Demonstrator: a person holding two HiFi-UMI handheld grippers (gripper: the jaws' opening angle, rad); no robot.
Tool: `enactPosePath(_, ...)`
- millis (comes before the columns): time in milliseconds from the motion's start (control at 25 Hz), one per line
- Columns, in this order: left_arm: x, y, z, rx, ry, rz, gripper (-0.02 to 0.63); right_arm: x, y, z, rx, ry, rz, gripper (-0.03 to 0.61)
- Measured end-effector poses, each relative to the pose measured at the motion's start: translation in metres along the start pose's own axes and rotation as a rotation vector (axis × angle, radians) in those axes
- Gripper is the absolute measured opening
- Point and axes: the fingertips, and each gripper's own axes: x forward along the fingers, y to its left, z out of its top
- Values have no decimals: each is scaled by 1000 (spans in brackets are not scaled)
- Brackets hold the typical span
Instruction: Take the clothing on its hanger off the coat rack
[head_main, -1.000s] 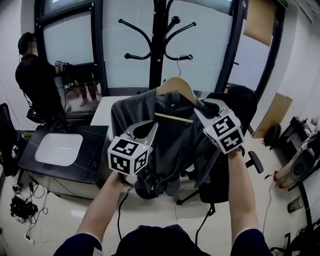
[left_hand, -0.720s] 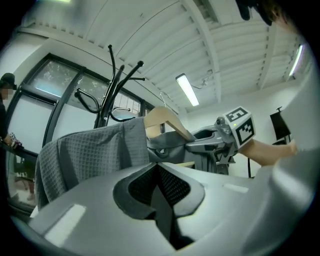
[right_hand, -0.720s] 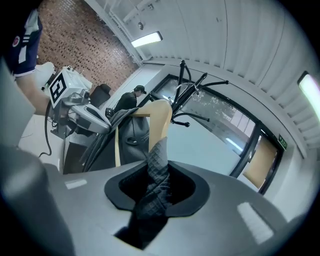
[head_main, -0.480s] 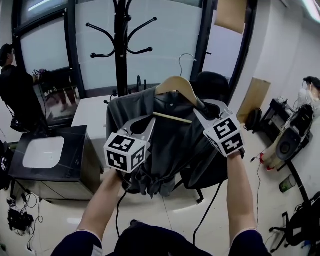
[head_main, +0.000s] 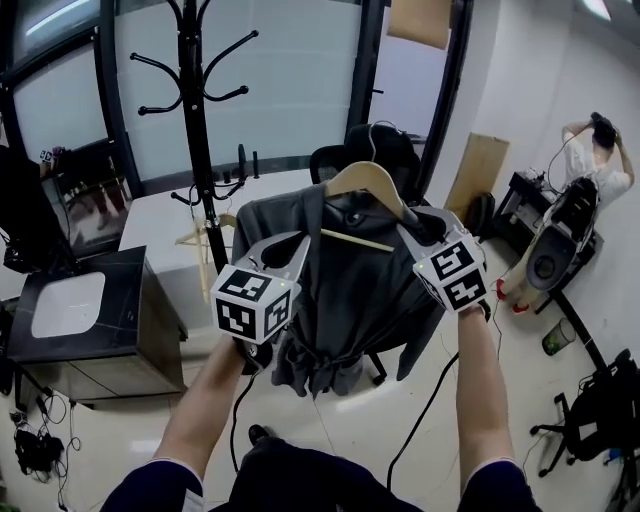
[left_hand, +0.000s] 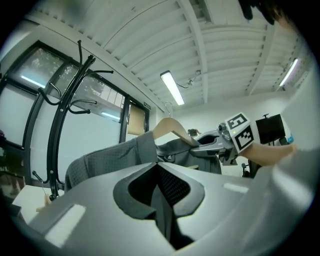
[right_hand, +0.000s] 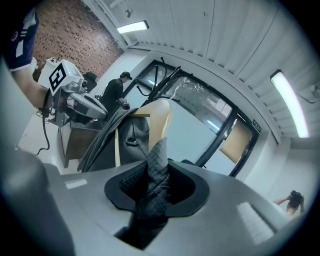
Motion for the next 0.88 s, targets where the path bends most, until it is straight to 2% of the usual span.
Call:
enactPosePath(480,37,-79,-17,-17,37,-128,12,-94,-46,-81,60,154,-151,98)
enactPosePath(720,61,-119,-21,-23,42,-182,12,-132,-84,-109,72,186,-244,98)
enactPosePath(880,75,-133,-30,-31,59,-197,12,-141,-105,-121,77,214,-269,98)
